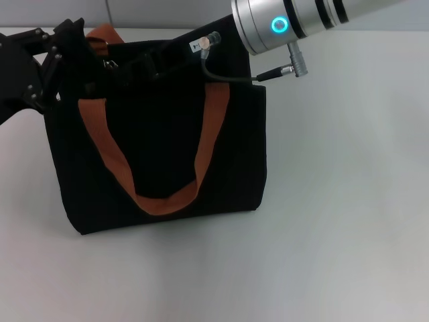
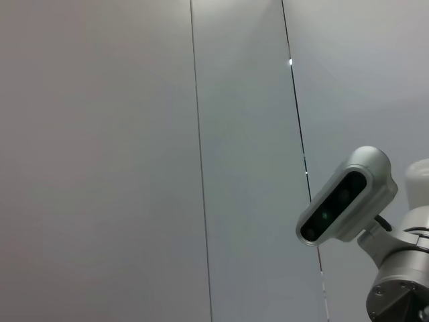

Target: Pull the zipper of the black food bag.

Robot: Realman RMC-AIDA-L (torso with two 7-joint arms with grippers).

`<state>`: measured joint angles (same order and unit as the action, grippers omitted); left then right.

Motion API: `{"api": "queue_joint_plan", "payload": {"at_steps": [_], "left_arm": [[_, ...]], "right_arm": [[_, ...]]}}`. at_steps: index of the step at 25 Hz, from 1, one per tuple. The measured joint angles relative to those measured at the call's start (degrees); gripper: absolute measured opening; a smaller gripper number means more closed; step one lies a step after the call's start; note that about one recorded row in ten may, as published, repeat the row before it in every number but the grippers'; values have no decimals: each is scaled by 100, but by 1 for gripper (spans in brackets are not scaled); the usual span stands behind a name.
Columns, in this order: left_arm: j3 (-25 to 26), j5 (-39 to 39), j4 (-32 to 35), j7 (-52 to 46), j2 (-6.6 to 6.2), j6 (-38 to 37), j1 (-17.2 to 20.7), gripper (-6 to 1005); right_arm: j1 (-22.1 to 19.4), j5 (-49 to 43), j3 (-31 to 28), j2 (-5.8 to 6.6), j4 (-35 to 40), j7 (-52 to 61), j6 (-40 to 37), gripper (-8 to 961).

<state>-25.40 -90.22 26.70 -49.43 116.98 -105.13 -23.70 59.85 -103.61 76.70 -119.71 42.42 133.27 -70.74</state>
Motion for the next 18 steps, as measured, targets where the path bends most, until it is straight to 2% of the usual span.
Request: {"api": "queue_joint_plan", "payload": {"at_steps": [5,13,18], "left_arm": [[12,0,-53,31,0,-54,22,79],[172,1,-143,63,-4,-33,99,86],[184,1,-147,111,12,-63,154,90]], "right_arm": [[-67,56,-16,0,11,-211,-22,3],[-217,106,-3,0,183,-308,-58,0],[-142,53,-3,14,192,-113,-74,-1]]}}
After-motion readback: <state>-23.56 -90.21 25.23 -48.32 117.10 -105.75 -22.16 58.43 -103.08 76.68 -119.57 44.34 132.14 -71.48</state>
